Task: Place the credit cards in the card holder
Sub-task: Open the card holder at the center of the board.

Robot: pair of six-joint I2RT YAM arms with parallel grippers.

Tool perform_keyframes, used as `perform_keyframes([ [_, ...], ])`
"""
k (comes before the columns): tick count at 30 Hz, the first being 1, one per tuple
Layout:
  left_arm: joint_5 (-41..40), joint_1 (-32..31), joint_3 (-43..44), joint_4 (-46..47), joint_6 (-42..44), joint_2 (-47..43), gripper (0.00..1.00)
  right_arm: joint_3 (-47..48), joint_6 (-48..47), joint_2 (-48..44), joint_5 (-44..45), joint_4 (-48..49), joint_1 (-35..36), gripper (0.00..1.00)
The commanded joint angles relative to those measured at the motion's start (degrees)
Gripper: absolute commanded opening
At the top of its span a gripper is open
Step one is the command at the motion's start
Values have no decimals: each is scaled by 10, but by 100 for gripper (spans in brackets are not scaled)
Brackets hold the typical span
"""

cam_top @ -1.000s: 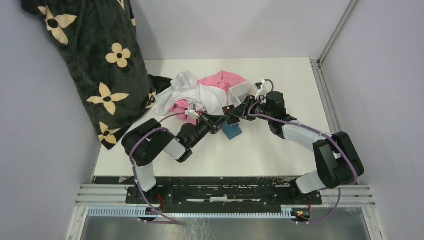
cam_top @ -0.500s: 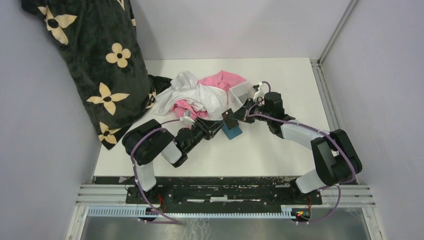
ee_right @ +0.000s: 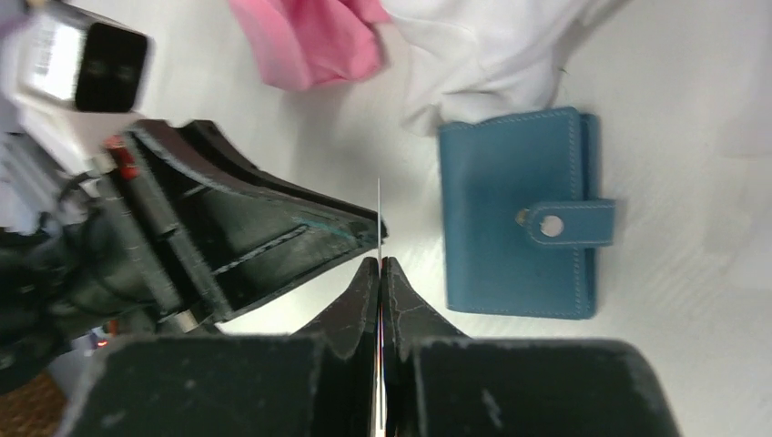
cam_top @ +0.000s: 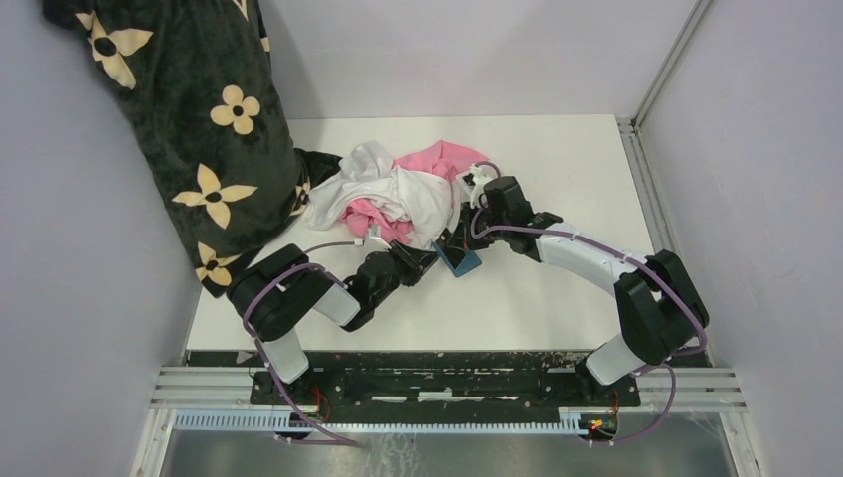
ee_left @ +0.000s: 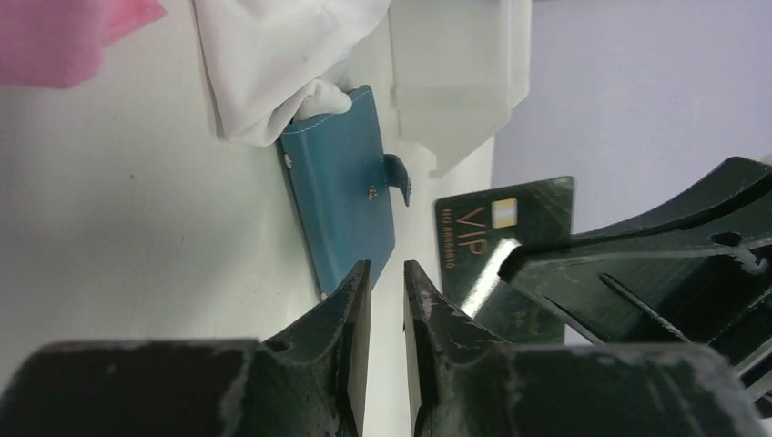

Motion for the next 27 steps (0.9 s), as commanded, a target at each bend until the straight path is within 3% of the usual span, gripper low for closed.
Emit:
perform_keyframes([
  [1,-41,-14,37,-107,71,-27,24,38,-58,27,98,-72,16,1],
  [10,-72,-28,60,-178,99,-30,20,69,-83,71,187,-101,32,1],
  [27,-74,-35,94,-194,107,23,20,83,-119,77,268,-100,37,1],
])
